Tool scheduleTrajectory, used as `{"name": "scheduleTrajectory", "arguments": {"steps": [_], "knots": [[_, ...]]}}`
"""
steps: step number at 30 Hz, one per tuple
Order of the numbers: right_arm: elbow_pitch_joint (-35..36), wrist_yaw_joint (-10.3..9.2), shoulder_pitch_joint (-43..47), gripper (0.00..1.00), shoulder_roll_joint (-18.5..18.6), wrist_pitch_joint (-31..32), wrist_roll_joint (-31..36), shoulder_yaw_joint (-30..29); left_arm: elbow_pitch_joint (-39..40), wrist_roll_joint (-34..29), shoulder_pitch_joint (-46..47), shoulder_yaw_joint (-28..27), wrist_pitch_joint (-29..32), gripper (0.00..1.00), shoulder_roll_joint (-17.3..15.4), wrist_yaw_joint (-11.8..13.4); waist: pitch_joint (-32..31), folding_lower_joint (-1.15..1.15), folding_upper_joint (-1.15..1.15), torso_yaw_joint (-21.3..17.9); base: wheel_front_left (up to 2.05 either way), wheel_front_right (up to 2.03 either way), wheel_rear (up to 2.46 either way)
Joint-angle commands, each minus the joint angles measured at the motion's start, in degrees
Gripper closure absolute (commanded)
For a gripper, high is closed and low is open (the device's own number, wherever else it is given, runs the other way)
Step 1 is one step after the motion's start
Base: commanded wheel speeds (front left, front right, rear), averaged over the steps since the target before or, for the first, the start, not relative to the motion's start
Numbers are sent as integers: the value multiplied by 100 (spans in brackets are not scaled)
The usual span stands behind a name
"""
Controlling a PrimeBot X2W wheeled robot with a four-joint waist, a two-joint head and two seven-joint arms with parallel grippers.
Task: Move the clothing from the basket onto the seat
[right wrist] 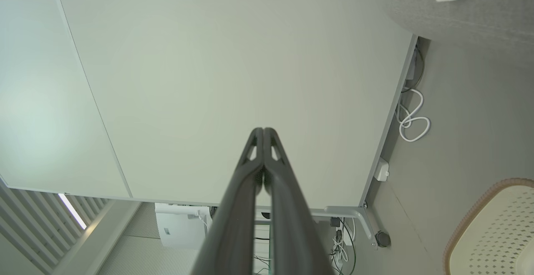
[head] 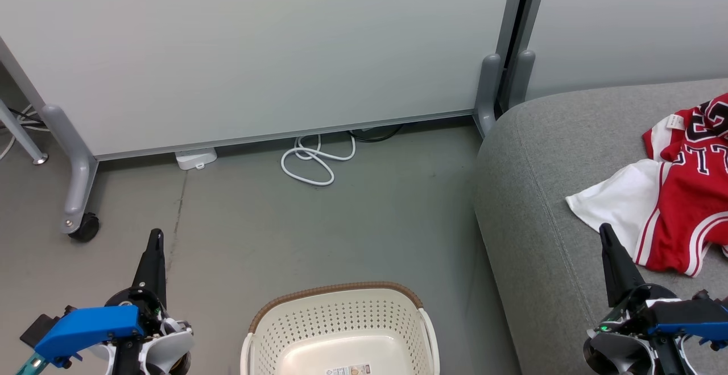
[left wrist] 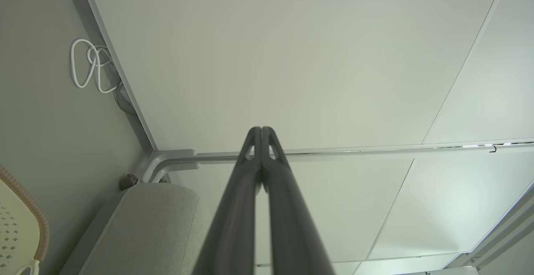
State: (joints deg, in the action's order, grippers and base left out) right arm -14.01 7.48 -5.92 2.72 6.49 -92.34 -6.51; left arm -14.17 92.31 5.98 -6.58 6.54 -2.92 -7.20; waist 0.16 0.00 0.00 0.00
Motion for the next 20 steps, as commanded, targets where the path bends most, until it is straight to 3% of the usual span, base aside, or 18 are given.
{"name": "scheduleTrajectory", "arguments": {"steps": [1,20], "knots": [[-11,2,-69,100,29,16,-15,-12,21,10,66,-16,26,100,10,-53,0,0,0,0,0,0,0],[-11,2,-69,100,29,16,-15,-12,21,9,66,-16,26,100,10,-53,0,0,0,0,0,0,0]]}}
